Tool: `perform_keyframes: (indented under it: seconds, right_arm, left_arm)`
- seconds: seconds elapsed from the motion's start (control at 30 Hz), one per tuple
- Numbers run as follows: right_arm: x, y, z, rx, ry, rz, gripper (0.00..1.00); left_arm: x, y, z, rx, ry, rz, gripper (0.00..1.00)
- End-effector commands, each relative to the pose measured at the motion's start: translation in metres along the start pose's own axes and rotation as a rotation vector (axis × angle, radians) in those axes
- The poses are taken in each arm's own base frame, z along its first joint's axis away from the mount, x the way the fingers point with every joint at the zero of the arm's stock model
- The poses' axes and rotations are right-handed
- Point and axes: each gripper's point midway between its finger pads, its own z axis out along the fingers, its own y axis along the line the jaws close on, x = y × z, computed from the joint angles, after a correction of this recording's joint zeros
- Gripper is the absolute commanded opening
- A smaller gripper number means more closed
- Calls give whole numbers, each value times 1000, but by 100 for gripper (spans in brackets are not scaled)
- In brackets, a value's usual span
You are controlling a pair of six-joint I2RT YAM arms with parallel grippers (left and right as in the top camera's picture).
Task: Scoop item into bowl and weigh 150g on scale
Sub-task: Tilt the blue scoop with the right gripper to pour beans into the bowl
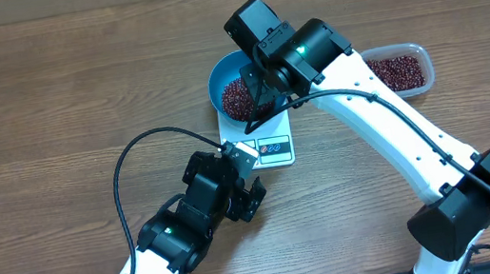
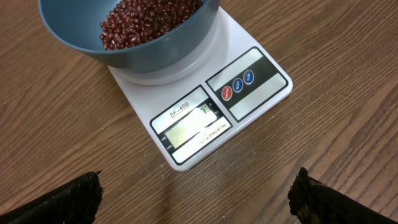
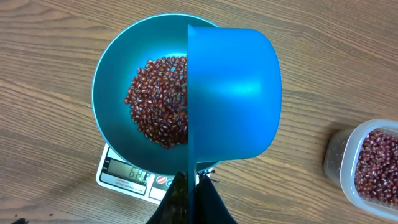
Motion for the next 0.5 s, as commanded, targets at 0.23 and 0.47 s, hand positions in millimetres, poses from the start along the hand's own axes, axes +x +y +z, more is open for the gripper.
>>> perform_keyframes:
  seconds: [0.23, 0.47]
  right_arm:
    - [-10, -2, -18, 5, -53, -63, 4]
    - [-8, -2, -17, 7, -46, -106, 4]
  left_arm:
    - [1, 1, -1, -3, -3, 8, 100]
    - [1, 1, -1, -2, -3, 8, 99]
